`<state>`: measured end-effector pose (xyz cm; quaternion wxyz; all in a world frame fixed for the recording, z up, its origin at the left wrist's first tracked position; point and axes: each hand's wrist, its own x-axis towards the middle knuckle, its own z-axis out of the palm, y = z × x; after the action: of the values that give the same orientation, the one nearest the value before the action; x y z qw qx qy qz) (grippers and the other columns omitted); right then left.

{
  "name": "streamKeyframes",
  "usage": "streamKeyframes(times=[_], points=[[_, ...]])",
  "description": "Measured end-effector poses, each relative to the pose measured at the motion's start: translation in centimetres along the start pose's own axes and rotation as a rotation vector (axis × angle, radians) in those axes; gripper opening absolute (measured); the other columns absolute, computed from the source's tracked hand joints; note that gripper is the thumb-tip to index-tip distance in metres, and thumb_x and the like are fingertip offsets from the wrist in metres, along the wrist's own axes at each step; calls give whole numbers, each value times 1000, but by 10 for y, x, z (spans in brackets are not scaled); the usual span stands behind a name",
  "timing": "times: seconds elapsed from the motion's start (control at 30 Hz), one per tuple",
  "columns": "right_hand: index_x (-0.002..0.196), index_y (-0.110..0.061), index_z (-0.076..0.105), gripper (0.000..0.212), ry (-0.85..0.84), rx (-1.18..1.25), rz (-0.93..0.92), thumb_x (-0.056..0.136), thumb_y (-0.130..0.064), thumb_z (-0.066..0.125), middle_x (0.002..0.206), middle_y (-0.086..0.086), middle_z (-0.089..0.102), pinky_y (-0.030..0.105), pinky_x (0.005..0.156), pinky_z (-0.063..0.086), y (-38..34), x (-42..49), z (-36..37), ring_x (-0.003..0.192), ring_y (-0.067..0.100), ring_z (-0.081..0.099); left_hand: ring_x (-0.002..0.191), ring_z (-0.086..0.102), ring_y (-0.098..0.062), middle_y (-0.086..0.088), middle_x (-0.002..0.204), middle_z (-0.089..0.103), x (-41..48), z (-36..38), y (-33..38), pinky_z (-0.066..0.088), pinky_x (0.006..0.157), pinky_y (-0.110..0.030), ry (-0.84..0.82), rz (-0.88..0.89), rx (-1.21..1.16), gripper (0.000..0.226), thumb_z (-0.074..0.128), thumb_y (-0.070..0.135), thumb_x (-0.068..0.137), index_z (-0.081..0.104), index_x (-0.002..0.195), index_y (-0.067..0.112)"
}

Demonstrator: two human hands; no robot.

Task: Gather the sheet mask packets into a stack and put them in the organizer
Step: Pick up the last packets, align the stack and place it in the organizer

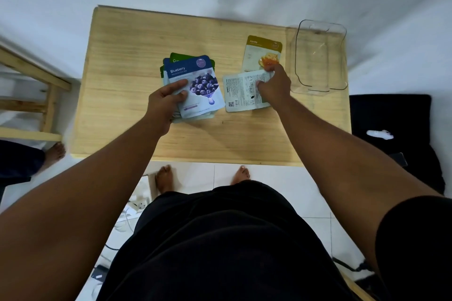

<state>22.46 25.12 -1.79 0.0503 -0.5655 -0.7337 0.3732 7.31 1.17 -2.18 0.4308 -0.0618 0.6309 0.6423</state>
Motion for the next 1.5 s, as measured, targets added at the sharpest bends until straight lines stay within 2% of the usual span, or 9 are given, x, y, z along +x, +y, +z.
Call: streamKeyframes(times=[0.37,0.47,0.57,0.7,0.83,1.0,1.17,1.37,1.5], points=[[90,-4,69,9,-501,-64,-66,84,2,68,79,11,63,15,38,45,-131,-10,-67,59,18,65,111,66,-22,-9,131,66,13,10,31,59,84,-27,-65,138,222,32,69,1,90,73,118,15],[82,-1,61,8,-539,97,4,85,0,69,79,17,59,25,49,57,-153,-13,-62,59,25,70,97,69,-16,-7,123,69,10,23,40,59,72,-21,-166,142,271,33,68,-1,89,73,119,14],[114,-1,53,35,-621,387,152,93,-24,70,98,17,56,37,61,64,-162,-15,-50,71,30,74,92,71,-23,-6,100,75,6,38,49,58,70,-28,-165,89,255,19,69,13,86,76,104,13],[128,3,45,58,-565,468,162,93,-36,70,119,26,59,42,64,63,-162,-16,-34,82,38,76,97,75,-25,-10,108,77,5,42,53,61,79,-34,-250,8,131,59,71,59,79,74,111,9],[127,1,54,48,-492,432,33,91,-25,73,113,22,69,28,59,59,-151,-20,-24,75,24,72,100,74,-27,-13,110,77,8,36,48,58,88,-40,-217,106,145,35,81,22,82,75,112,5],[106,-26,72,31,-285,118,-408,77,-24,84,120,-6,66,15,77,47,-115,-26,-26,106,6,60,112,69,-38,-22,122,71,11,20,46,57,93,-50,-229,100,50,39,76,13,88,68,123,-2],[119,-32,70,41,-616,393,-154,87,-8,76,125,6,67,39,72,64,-96,-39,-22,106,21,71,115,68,-38,-19,124,70,7,20,49,52,100,-58,-200,84,0,43,76,24,89,68,125,2],[123,-42,65,42,-583,403,-146,90,-16,73,130,1,64,42,85,63,-96,-46,-10,111,21,68,119,67,-32,-13,133,67,-1,27,57,54,97,-57,-244,178,49,44,67,21,96,59,138,13],[124,-41,63,45,-541,475,-169,88,-18,76,136,-3,59,38,83,63,-95,-48,-2,116,20,64,122,65,-24,2,144,59,-1,31,65,57,93,-53,-224,224,92,89,73,25,92,15,158,42]])
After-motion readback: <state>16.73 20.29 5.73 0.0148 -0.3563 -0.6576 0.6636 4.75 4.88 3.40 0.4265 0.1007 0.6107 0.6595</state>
